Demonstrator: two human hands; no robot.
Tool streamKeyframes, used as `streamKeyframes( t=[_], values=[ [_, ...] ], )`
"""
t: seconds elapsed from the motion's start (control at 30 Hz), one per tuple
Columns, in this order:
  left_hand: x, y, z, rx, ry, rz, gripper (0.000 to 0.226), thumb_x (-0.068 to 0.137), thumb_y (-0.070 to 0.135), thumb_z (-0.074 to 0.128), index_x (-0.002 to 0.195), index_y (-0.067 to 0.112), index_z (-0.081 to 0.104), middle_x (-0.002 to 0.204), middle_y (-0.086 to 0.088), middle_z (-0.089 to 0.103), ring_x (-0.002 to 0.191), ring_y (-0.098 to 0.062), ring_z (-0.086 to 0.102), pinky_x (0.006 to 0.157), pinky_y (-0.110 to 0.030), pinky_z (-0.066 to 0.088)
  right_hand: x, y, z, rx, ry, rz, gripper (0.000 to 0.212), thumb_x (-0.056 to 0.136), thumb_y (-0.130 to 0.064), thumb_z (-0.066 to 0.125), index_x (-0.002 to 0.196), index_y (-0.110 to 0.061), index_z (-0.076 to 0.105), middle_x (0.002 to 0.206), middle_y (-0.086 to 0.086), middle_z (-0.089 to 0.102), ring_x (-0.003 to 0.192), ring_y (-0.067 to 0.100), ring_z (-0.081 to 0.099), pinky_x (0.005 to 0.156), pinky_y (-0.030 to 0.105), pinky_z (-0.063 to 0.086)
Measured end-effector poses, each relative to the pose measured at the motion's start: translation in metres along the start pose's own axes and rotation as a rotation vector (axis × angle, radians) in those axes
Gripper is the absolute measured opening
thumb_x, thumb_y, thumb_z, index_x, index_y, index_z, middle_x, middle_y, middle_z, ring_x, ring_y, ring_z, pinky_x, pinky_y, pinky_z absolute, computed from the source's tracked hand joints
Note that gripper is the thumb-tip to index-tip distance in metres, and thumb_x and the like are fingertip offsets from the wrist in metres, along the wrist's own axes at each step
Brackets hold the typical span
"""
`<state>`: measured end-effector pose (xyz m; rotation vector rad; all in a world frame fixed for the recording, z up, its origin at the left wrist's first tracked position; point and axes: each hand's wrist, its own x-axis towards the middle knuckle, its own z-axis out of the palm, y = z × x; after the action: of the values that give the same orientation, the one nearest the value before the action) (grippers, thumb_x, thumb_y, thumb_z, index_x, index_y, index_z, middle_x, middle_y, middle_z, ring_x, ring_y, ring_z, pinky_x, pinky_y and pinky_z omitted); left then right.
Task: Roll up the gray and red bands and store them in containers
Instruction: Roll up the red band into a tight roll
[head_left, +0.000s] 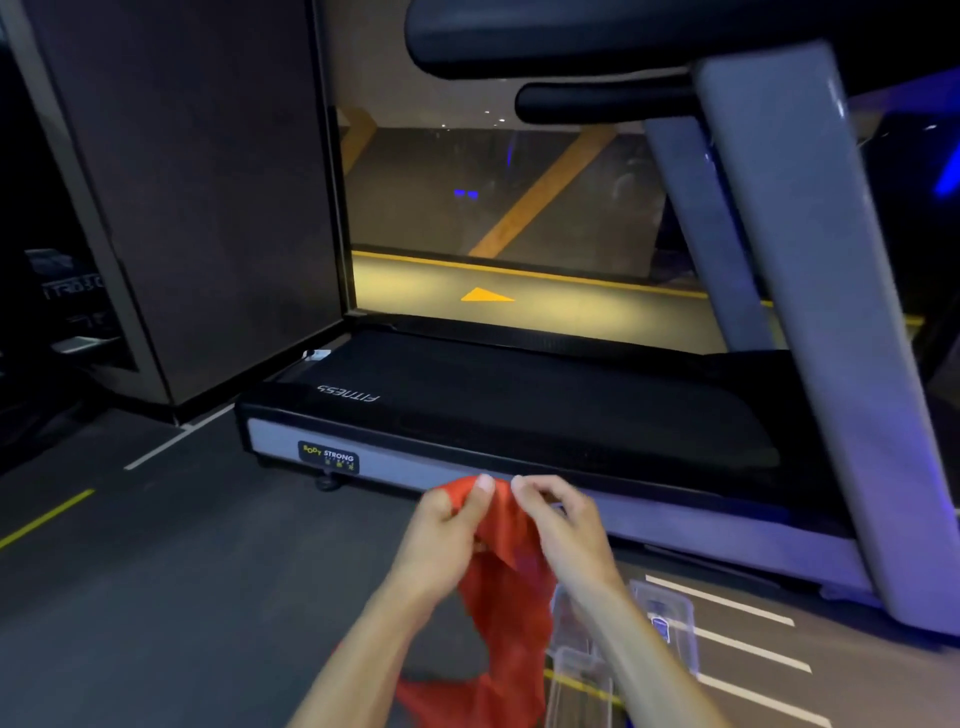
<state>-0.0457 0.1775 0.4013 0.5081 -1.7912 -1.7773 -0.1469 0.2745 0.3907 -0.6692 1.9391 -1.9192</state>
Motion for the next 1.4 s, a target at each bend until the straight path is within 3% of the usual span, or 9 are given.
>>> streamKeyframes(
  t=[0.13, 0.27, 0.4, 0.63, 0.8, 0.93, 1.17, 1.3, 1.4],
  values=[
    [0.003, 0.019, -0.005, -0.526, 0.071, -0.103, 0.044, 0.103, 0.039, 0.046, 0.113, 0.003, 0.069, 0.107, -0.024, 0.073, 0.096, -0.030, 0.072, 0.084, -0.050, 0.060, -0.006, 0.010, -0.015, 0.000, -0.313, 0.251, 0.048, 0.084, -0.060, 0.069, 0.121, -0.031, 0.066, 0.113, -0.019, 0.073, 0.100, -0.008, 0.067, 0.080, 0.018, 0.046],
    [0.007, 0.031, -0.010, -0.836, 0.095, -0.132, 0.051, 0.101, 0.047, 0.045, 0.127, 0.006, 0.063, 0.113, -0.020, 0.070, 0.099, -0.028, 0.073, 0.080, -0.054, 0.061, -0.006, 0.027, -0.015, -0.038, -0.550, 0.212, 0.040, 0.081, -0.031, 0.086, 0.115, -0.019, 0.070, 0.104, -0.008, 0.078, 0.094, 0.008, 0.070, 0.082, 0.019, 0.052],
    [0.009, 0.036, -0.017, -0.918, 0.140, -0.067, 0.043, 0.101, 0.045, 0.044, 0.115, 0.011, 0.064, 0.101, -0.009, 0.073, 0.090, -0.021, 0.074, 0.068, -0.041, 0.062, -0.005, 0.040, -0.002, -0.087, -0.524, 0.192, 0.006, 0.081, -0.013, 0.085, 0.082, -0.015, 0.079, 0.087, 0.001, 0.075, 0.081, 0.015, 0.064, 0.079, 0.032, 0.051],
    [0.014, 0.041, -0.054, -1.017, 0.406, 0.047, 0.033, 0.106, 0.035, 0.045, 0.115, 0.008, 0.063, 0.107, -0.014, 0.076, 0.095, -0.029, 0.076, 0.072, -0.039, 0.063, 0.001, 0.019, -0.022, 0.059, -0.304, 0.259, 0.012, 0.093, -0.019, 0.072, 0.089, -0.009, 0.069, 0.078, 0.014, 0.064, 0.060, 0.016, 0.056, 0.055, 0.027, 0.042],
    [0.014, 0.029, -0.071, -0.893, 0.491, -0.008, 0.027, 0.107, 0.033, 0.047, 0.115, 0.016, 0.066, 0.113, -0.004, 0.074, 0.101, -0.023, 0.073, 0.079, -0.037, 0.059, 0.000, -0.005, -0.024, 0.156, -0.140, 0.150, 0.019, 0.094, 0.005, 0.059, 0.086, -0.008, 0.070, 0.074, 0.012, 0.070, 0.053, 0.012, 0.059, 0.050, 0.023, 0.044],
    [0.012, 0.020, -0.077, -0.747, 0.501, -0.160, 0.015, 0.103, 0.028, 0.054, 0.104, 0.020, 0.067, 0.089, 0.000, 0.072, 0.081, -0.018, 0.069, 0.070, -0.032, 0.057, -0.001, -0.024, -0.022, 0.394, -0.066, 0.125, 0.022, 0.097, 0.000, 0.054, 0.087, -0.011, 0.070, 0.073, 0.007, 0.070, 0.061, 0.013, 0.063, 0.057, 0.025, 0.050],
    [0.003, -0.014, -0.078, -0.162, 0.332, -0.550, 0.019, 0.098, 0.022, 0.063, 0.111, 0.009, 0.063, 0.106, -0.012, 0.068, 0.087, -0.025, 0.068, 0.067, -0.039, 0.059, -0.001, -0.026, -0.007, 0.236, -0.080, 0.122, 0.027, 0.096, -0.010, 0.061, 0.073, -0.017, 0.072, 0.069, 0.008, 0.061, 0.065, 0.018, 0.054, 0.064, 0.033, 0.042],
    [0.000, -0.019, -0.077, 0.412, 0.248, -0.336, 0.016, 0.092, 0.003, 0.065, 0.097, 0.018, 0.067, 0.095, 0.000, 0.067, 0.089, -0.017, 0.061, 0.068, -0.024, 0.050, -0.004, -0.026, 0.003, 0.106, -0.154, 0.099, 0.014, 0.092, -0.003, 0.066, 0.080, -0.008, 0.073, 0.070, 0.008, 0.066, 0.065, 0.015, 0.058, 0.061, 0.028, 0.045],
    [-0.007, -0.011, -0.068, 0.283, -0.069, -0.094, 0.053, 0.081, -0.004, 0.073, 0.127, 0.020, 0.059, 0.128, 0.011, 0.061, 0.121, -0.005, 0.055, 0.090, -0.009, 0.044, -0.008, -0.027, 0.007, -0.029, -0.256, 0.104, 0.009, 0.087, 0.000, 0.069, 0.080, -0.006, 0.072, 0.066, 0.008, 0.065, 0.059, 0.014, 0.056, 0.053, 0.022, 0.045]
  ],
)
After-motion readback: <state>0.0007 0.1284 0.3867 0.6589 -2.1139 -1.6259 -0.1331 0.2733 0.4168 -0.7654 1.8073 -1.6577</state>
